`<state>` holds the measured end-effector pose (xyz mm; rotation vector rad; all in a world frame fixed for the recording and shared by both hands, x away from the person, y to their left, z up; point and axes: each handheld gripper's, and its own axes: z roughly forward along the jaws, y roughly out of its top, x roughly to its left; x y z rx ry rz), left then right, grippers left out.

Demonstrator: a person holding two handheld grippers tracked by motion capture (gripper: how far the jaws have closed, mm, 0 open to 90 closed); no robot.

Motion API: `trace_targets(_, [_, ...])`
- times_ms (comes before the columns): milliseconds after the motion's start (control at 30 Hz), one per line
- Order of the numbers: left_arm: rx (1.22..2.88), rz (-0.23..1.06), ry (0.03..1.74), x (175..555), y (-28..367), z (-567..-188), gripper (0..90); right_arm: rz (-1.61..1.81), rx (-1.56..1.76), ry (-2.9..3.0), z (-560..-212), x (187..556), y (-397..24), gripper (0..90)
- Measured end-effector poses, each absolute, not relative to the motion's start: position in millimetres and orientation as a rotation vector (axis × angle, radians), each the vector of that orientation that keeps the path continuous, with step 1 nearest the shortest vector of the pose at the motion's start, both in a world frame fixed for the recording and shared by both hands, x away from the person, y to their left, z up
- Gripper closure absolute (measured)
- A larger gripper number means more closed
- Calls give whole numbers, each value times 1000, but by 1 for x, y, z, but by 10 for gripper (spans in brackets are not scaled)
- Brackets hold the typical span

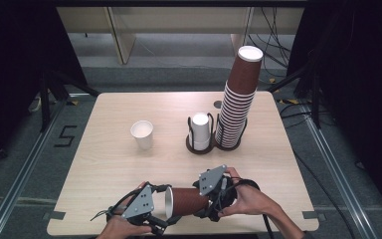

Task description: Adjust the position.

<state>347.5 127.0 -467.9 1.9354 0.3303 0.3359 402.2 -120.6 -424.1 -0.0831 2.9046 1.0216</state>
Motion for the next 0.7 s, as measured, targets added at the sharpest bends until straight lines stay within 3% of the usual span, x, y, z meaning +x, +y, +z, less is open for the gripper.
trace_targets(300, [2091,379,366,341,121,-457,116,876,-149,2851,-419,387,-105,171])
trace_targets(700, [2131,388,372,335,117,-447,115,797,-116,2868,-429,379,-90,181])
